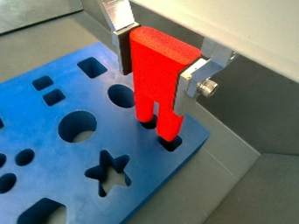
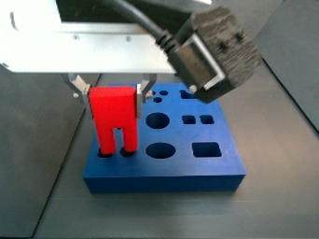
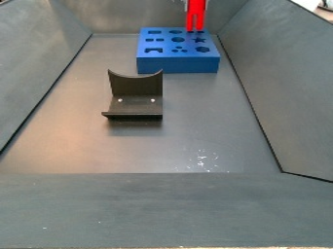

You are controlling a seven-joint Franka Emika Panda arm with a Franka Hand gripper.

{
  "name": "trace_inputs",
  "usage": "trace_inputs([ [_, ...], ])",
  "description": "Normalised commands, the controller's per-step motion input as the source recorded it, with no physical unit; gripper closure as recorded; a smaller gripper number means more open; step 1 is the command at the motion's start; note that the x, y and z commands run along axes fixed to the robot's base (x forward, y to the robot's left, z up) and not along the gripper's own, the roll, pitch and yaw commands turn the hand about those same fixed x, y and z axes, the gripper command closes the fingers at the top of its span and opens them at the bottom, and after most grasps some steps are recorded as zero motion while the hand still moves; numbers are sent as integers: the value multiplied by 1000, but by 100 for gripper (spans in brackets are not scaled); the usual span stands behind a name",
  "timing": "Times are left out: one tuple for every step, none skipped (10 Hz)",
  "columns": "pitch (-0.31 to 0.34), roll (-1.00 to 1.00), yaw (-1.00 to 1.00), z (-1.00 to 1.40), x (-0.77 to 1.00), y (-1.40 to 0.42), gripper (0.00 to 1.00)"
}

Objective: Pick up the square-circle object. Move up. Move to above the board. Insert the square-circle object.
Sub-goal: Insert the square-circle object.

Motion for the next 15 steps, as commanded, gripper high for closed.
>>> trace_inputs([
  [-34,36,-77,-137,0,-86,100],
  [-21,34,-114,-106,0,-71,100],
  [-11,24,-77,-89,0,-3,100],
  [-1,19,-91,-69,0,0,100],
  [0,14,-146,-63,0,0,100],
  [0,0,-189,-74,0,0,100],
  [0,0,-149,-60,0,0,100],
  [0,0,-103,-43,-49,0,100],
  [0,0,-100,-54,-37,0,100],
  [0,0,-94,-86,-29,0,100],
  [0,0,-80,-120,0,0,100],
  [0,14,-71,-169,0,0,100],
  [0,66,-77,-237,0,0,100],
  [0,61,-143,-209,186,0,100],
  [0,49,-149,-186,114,0,100],
])
